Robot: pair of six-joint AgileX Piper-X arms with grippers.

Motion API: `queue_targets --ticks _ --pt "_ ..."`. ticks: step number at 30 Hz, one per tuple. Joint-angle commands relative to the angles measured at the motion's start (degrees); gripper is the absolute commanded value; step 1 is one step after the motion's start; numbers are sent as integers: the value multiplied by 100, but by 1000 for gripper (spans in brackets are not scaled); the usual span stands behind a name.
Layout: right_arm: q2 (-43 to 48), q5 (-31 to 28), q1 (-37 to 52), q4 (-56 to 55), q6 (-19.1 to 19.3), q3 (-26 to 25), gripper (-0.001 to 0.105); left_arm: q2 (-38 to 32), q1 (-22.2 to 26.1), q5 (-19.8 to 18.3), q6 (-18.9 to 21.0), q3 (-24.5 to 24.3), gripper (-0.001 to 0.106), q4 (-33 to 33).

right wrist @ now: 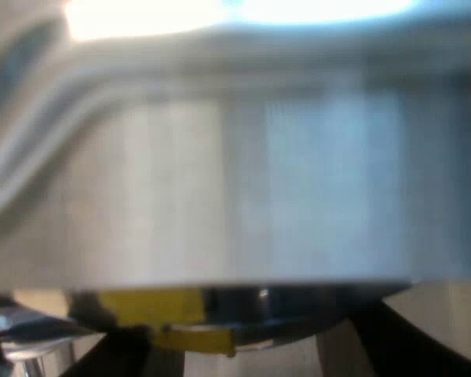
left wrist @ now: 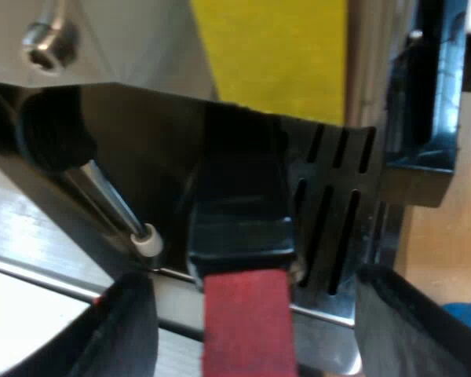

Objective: Put the handle in the coffee machine

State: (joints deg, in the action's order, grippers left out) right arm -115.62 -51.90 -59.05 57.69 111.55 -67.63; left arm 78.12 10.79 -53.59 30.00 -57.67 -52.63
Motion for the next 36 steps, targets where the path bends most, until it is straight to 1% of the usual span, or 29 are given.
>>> queue_targets --ticks 1,5,9,13,16,18,19,20,21,23,25,26,27,29,30,31,32,34,36 --pt "142 -51 55 423 15 -126 40 -66 -11 -14 118 -122 57 61" --pt "142 -51 55 423 15 -126 40 -79 -11 -32 215 -316 57 59" --pt "142 -51 55 423 15 -126 40 -79 -11 -32 414 -551 57 8" --pt "142 -51 55 423 15 -126 40 -79 -11 -77 466 -681 57 -20" --pt "142 -51 55 423 15 -126 40 -79 -11 -76 474 -823 49 -160" --pt "142 -51 55 423 15 -126 40 -79 -11 -76 474 -934 35 -278" --pt "142 -51 55 423 15 -126 40 -79 -11 -76 474 -962 31 -289" --pt "142 -51 55 423 15 -126 40 -79 -11 -64 474 -985 24 -280" --pt "142 -51 55 423 15 -126 40 -79 -11 -61 474 -992 21 -286" --pt "142 -51 55 423 15 -126 40 -79 -11 108 474 -1023 1 -286" --pt "142 -51 55 423 15 -126 40 -79 -11 184 503 -1023 0 -286" --pt "142 -51 55 423 15 -126 40 -79 -11 408 560 -1023 0 -286" --pt "142 -51 55 423 15 -126 40 -79 -11 496 581 -1023 0 -286" --pt "142 -51 55 423 15 -126 40 -39 -11 881 618 -1023 0 -236" --pt "142 -51 55 423 15 -126 40 -19 -11 942 618 -1023 0 -222" --pt "142 -51 55 423 15 -126 40 19 -11 1105 636 -1023 0 -154" --pt "142 -51 55 423 15 -126 40 99 -11 1287 762 -1023 0 -45" --pt "142 -51 55 423 15 -126 40 180 -11 1328 880 -1023 0 23" --pt "142 -51 55 423 15 -126 40 285 -26 1417 891 -1023 0 11"
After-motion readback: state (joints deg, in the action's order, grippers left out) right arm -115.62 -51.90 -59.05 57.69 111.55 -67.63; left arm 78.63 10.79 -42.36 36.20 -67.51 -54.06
